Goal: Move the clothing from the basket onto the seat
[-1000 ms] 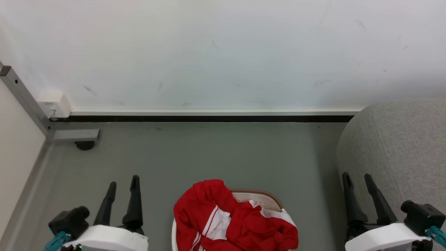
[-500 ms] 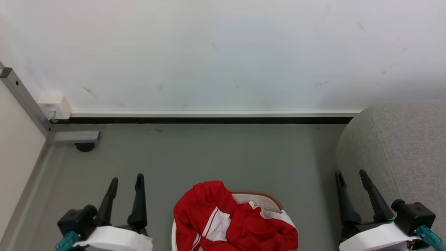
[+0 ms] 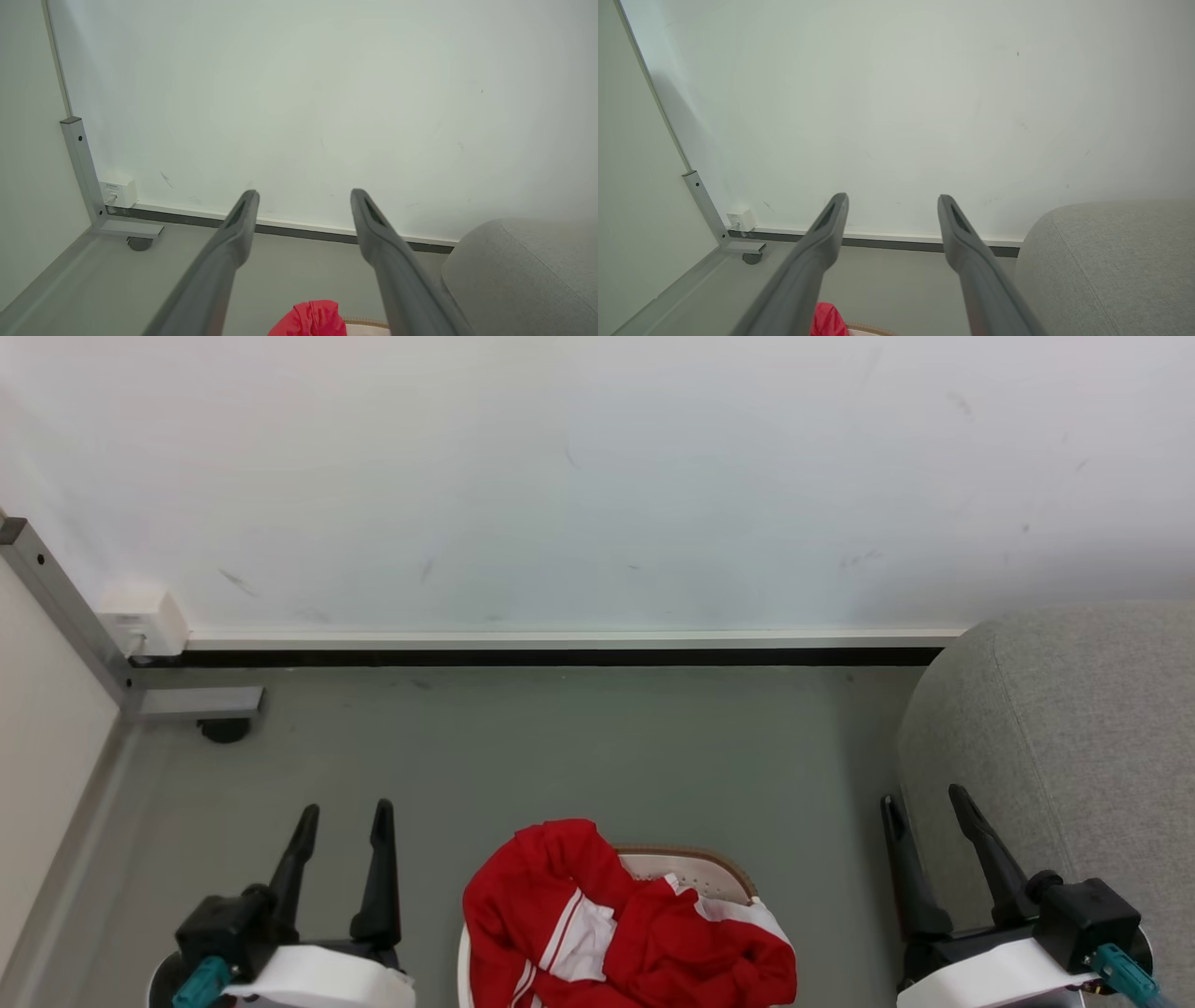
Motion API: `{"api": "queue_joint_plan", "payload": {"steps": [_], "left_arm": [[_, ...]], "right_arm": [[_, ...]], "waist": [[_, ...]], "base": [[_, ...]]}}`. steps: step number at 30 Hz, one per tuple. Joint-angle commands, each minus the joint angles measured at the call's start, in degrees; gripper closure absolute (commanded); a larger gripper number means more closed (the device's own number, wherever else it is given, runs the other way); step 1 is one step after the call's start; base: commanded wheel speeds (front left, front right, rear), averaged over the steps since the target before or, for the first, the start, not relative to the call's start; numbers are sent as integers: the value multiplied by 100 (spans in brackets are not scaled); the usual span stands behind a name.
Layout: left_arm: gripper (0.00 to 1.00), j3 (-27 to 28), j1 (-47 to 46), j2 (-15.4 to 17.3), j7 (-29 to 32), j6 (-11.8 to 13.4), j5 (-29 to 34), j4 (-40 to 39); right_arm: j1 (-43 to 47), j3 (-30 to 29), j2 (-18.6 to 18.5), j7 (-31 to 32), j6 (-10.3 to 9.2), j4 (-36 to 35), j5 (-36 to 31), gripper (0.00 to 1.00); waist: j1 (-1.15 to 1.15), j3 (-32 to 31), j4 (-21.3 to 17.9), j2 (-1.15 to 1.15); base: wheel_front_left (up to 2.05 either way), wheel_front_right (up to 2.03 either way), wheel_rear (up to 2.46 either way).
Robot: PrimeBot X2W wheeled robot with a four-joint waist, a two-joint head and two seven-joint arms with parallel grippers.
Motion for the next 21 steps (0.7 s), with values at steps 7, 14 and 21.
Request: {"api": "queue_joint_plan", "payload": {"steps": [7, 14, 21], "left_arm": [[0, -27, -58, 14, -134, 22, 477, -64], [0, -53, -54, 6, -199, 27, 797, -95], [0, -43, -17, -7, -273, -46, 928, -71]], "right_arm": [[-104, 82, -8, -118, -10, -9, -318, 0], [-115, 139, -9, -184, -11, -25, -543, 0], [-88, 167, -10, -259, -12, -33, -606, 0]], "waist": [[0, 18, 3, 0], [0, 26, 6, 0], [0, 26, -2, 0]], "base": [[0, 0, 0], [0, 0, 0], [0, 0, 0]]}}
